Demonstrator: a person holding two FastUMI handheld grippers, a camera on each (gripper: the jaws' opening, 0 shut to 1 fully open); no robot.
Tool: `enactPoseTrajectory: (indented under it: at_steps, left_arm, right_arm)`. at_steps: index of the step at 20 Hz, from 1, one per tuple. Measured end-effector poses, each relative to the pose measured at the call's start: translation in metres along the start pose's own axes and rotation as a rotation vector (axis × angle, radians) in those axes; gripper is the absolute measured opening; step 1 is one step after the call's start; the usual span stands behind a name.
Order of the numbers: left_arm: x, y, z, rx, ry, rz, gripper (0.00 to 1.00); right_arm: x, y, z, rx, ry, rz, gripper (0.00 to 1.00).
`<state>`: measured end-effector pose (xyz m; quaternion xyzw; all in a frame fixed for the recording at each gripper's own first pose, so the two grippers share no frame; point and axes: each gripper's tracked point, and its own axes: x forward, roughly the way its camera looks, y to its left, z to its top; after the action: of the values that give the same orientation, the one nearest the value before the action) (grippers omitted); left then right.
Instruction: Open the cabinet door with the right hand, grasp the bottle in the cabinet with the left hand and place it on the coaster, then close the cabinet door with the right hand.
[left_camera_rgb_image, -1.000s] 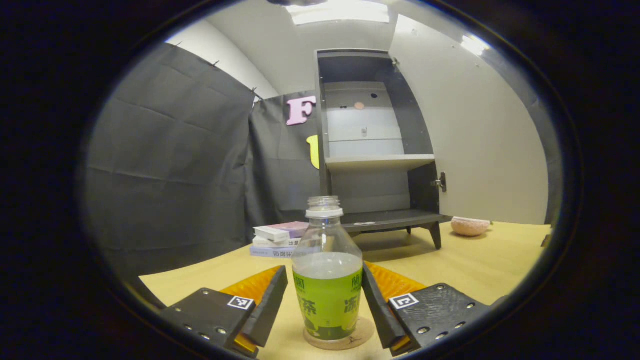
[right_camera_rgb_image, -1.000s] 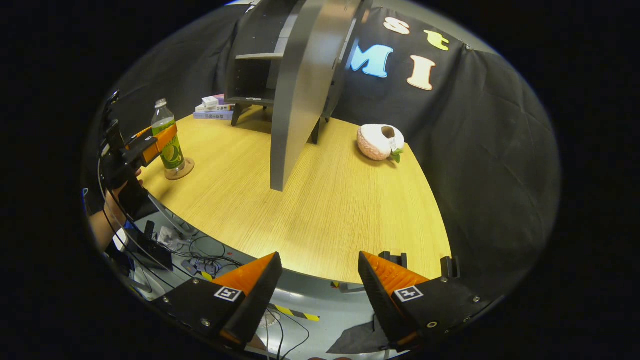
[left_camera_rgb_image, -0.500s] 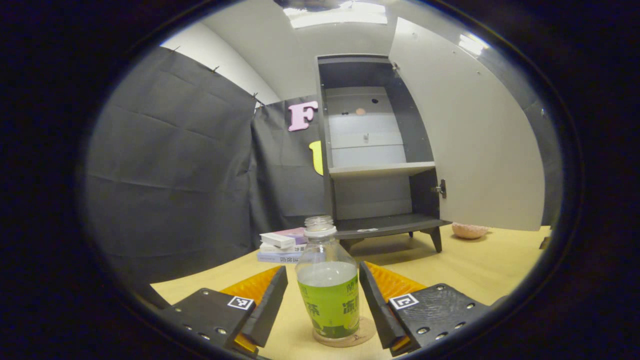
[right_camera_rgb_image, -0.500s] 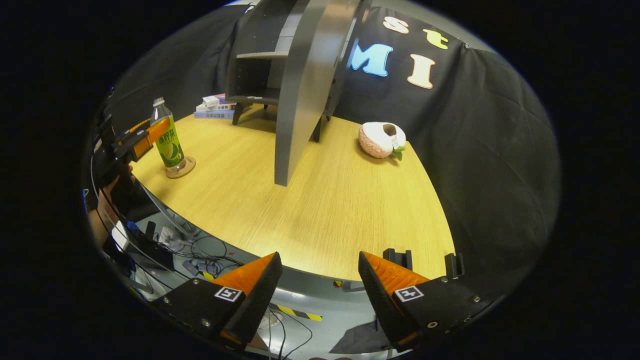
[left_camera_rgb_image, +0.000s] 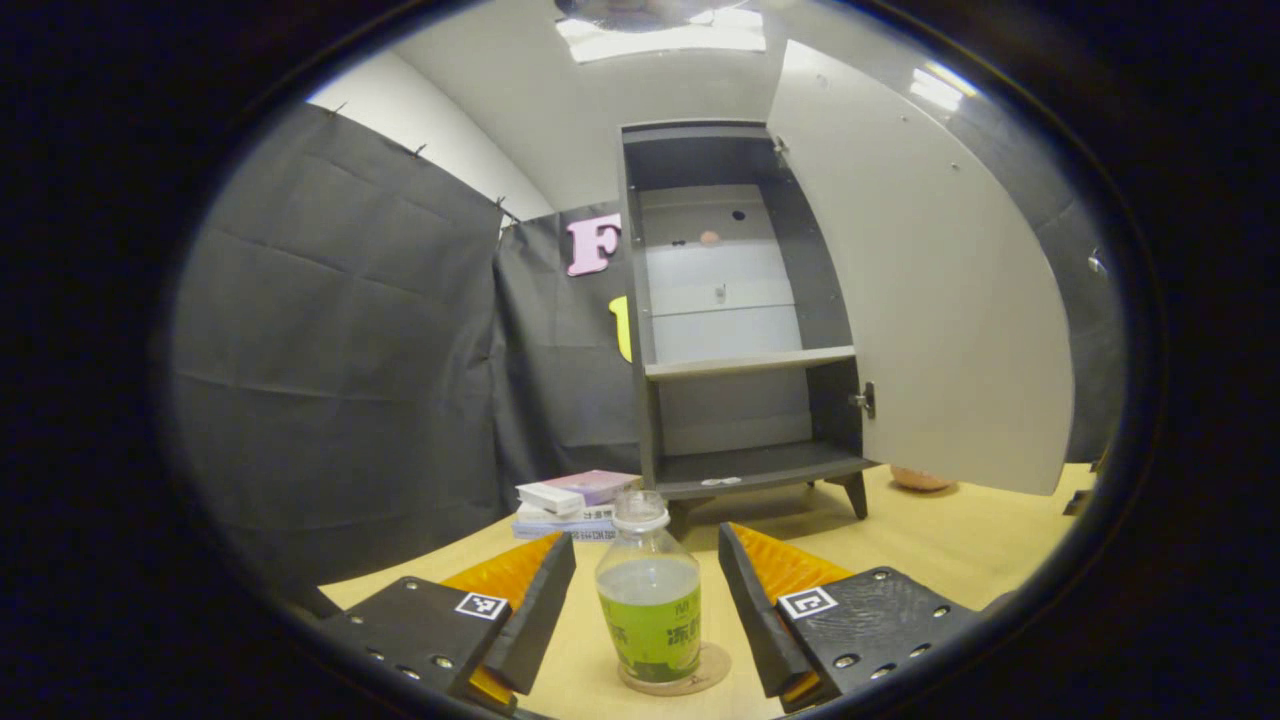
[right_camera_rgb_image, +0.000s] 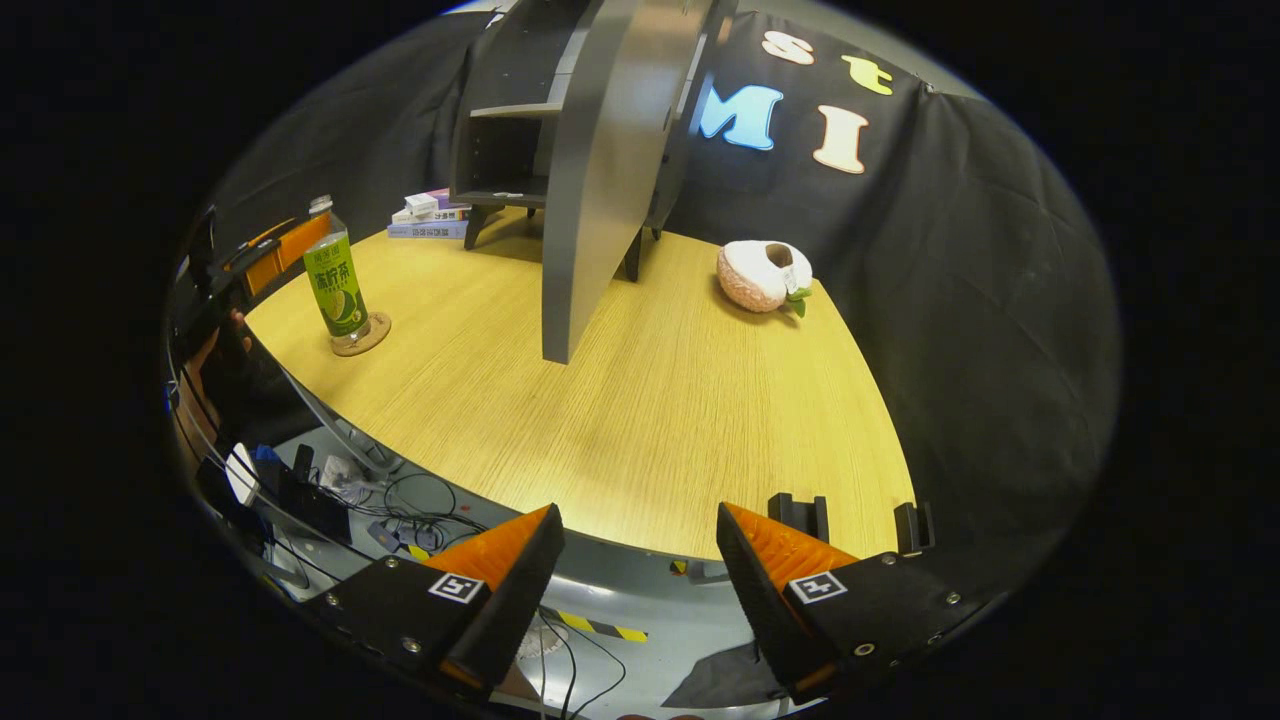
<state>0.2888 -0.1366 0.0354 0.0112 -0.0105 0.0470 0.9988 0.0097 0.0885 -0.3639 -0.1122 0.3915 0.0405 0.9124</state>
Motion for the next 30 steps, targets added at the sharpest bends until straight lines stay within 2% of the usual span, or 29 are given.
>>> enactPoseTrajectory:
  at_steps: [3, 4, 5, 11, 12, 13, 15, 16, 18, 19, 20, 21, 22, 24, 25, 27, 30]
  left_arm:
    - [0.002, -0.004, 0.015, 0.02, -0.023, -0.022, 0.84]
    - [0.004, -0.009, 0.019, 0.015, -0.015, -0.041, 0.82]
    - [0.004, -0.013, 0.023, 0.013, 0.0, -0.056, 0.85]
    - [0.021, -0.024, 0.076, 0.001, -0.023, -0.121, 0.82]
    - [0.024, -0.025, 0.083, 0.013, -0.025, -0.133, 0.93]
    - [0.025, -0.025, 0.088, 0.039, -0.024, -0.135, 0.9]
    - [0.031, -0.012, 0.113, 0.085, -0.067, -0.087, 0.96]
    - [0.034, -0.011, 0.123, 0.072, -0.086, -0.071, 0.93]
    - [0.04, -0.022, 0.127, -0.012, -0.073, -0.082, 0.97]
    - [0.039, -0.027, 0.128, -0.05, -0.045, -0.084, 0.97]
    - [0.038, -0.03, 0.128, -0.082, -0.021, -0.078, 0.9]
    - [0.036, -0.03, 0.133, -0.105, -0.006, -0.066, 0.93]
    - [0.034, -0.028, 0.138, -0.111, 0.009, -0.049, 0.96]
    - [0.033, -0.018, 0.149, -0.067, 0.008, -0.006, 0.91]
    - [0.035, -0.013, 0.151, -0.041, 0.006, 0.006, 0.94]
    - [0.036, -0.025, 0.15, -0.053, 0.024, -0.05, 0.96]
    - [0.031, -0.047, 0.144, -0.082, 0.08, -0.131, 0.89]
  right_arm:
    - [0.003, -0.003, -0.005, 0.064, 0.027, 0.006, 0.95]
    - [0.004, -0.002, -0.002, 0.093, 0.03, 0.012, 0.95]
    - [0.005, -0.001, 0.004, 0.115, 0.024, 0.015, 0.94]
    - [-0.009, -0.023, 0.062, 0.198, -0.096, -0.006, 0.95]
    - [-0.014, -0.033, 0.072, 0.224, -0.118, -0.02, 0.95]
    - [-0.02, -0.042, 0.084, 0.251, -0.145, -0.029, 0.95]
    - [-0.034, -0.064, 0.114, 0.276, -0.214, -0.053, 0.95]
    - [-0.042, -0.075, 0.131, 0.277, -0.253, -0.066, 0.94]
    - [-0.059, -0.093, 0.168, 0.282, -0.341, -0.083, 0.94]
    - [-0.067, -0.098, 0.185, 0.29, -0.389, -0.085, 0.94]
    - [-0.075, -0.102, 0.203, 0.298, -0.434, -0.079, 0.95]
    - [-0.079, -0.104, 0.219, 0.305, -0.471, -0.068, 0.95]
    - [-0.084, -0.105, 0.233, 0.31, -0.502, -0.059, 0.95]
    - [-0.095, -0.106, 0.253, 0.324, -0.557, -0.048, 0.96]
    - [-0.099, -0.109, 0.261, 0.326, -0.572, -0.054, 0.96]
    - [-0.119, -0.118, 0.276, 0.339, -0.627, -0.069, 0.96]
    - [-0.137, -0.117, 0.303, 0.386, -0.667, -0.031, 0.96]
